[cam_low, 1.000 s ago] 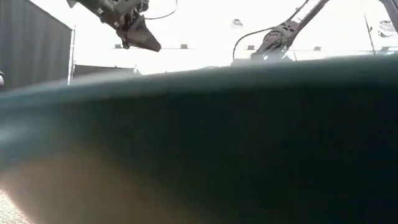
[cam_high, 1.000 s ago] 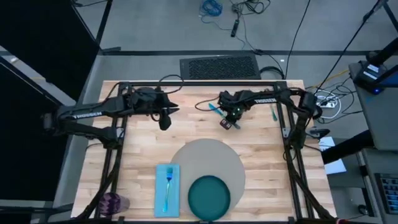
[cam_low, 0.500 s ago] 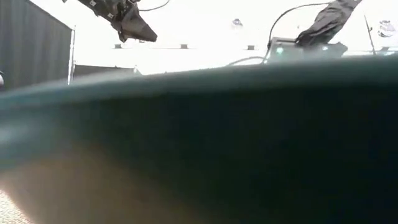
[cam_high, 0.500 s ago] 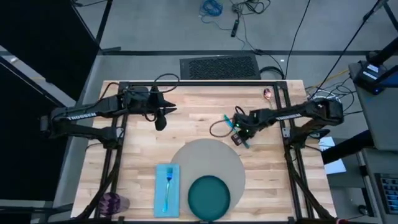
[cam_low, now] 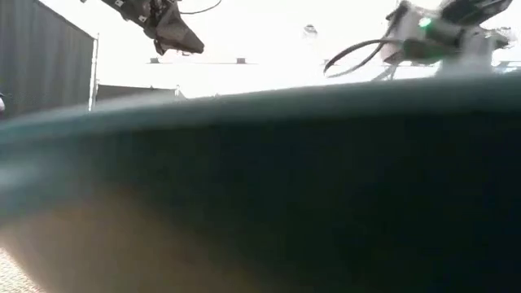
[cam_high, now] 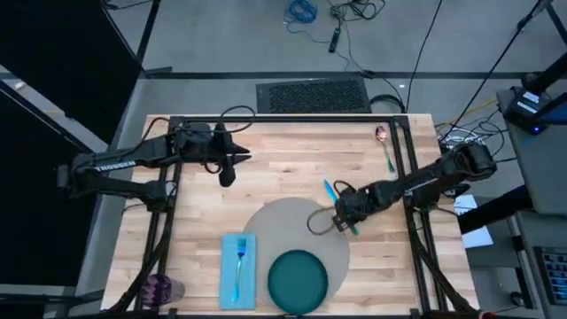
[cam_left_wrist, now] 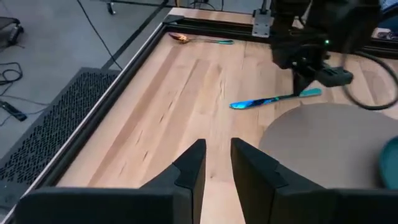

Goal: Set table place
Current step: Put the blue table knife to the right of the brown table mat

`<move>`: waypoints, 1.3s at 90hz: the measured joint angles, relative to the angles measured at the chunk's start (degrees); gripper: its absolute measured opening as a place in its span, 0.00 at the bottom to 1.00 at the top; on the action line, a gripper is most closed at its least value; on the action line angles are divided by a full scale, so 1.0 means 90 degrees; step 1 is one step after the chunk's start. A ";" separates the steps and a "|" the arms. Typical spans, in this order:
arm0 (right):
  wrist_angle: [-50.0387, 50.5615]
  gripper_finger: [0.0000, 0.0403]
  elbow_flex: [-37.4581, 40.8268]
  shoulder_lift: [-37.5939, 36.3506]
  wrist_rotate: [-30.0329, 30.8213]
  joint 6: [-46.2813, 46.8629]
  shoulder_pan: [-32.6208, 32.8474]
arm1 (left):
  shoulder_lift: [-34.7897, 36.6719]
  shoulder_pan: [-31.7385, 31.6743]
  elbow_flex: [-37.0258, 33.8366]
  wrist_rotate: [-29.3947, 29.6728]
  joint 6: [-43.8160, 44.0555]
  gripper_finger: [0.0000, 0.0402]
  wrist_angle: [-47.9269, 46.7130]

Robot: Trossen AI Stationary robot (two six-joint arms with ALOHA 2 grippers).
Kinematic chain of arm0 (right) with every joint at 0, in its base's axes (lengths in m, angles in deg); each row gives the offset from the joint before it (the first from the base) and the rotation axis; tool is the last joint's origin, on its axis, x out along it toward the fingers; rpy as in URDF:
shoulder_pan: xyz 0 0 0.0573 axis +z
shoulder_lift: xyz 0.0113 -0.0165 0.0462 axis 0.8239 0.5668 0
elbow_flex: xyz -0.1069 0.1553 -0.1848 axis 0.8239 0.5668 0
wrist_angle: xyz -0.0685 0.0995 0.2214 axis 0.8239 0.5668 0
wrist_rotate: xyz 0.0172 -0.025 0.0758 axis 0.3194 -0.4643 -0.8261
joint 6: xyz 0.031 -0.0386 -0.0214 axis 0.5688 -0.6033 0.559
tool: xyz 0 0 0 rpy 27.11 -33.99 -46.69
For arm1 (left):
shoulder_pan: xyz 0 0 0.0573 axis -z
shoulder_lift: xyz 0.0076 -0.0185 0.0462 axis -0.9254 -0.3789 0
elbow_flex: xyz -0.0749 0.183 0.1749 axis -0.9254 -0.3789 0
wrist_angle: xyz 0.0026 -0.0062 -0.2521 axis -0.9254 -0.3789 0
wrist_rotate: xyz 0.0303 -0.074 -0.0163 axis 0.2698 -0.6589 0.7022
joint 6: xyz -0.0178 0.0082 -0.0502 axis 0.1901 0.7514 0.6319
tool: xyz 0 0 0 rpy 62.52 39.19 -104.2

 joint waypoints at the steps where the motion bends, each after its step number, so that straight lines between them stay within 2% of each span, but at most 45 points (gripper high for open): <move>1: 0.0000 0.00 0.0000 0.0000 0.0003 0.0080 0.0064 | 0.0000 0.0002 0.0000 0.0000 0.0000 0.15 -0.0009; 40: -0.0290 0.00 0.0007 0.0000 0.0459 0.3322 0.2338 | 0.0140 0.0002 0.0000 0.0002 0.0005 0.15 -0.0233; 65: -0.0708 0.00 0.0015 0.0034 0.1039 0.4862 0.3381 | 0.0155 0.0002 0.0000 0.0002 0.0034 0.15 -0.0220; 91: -0.1244 0.00 -0.0304 0.0505 0.1209 0.5515 0.3881 | 0.0153 0.0002 0.0000 -0.0036 0.0044 0.15 -0.0242; 117: -0.0760 0.00 -0.1000 0.1023 0.1217 0.5506 0.3568 | 0.0153 0.0002 0.0000 -0.0113 0.0100 0.15 -0.0243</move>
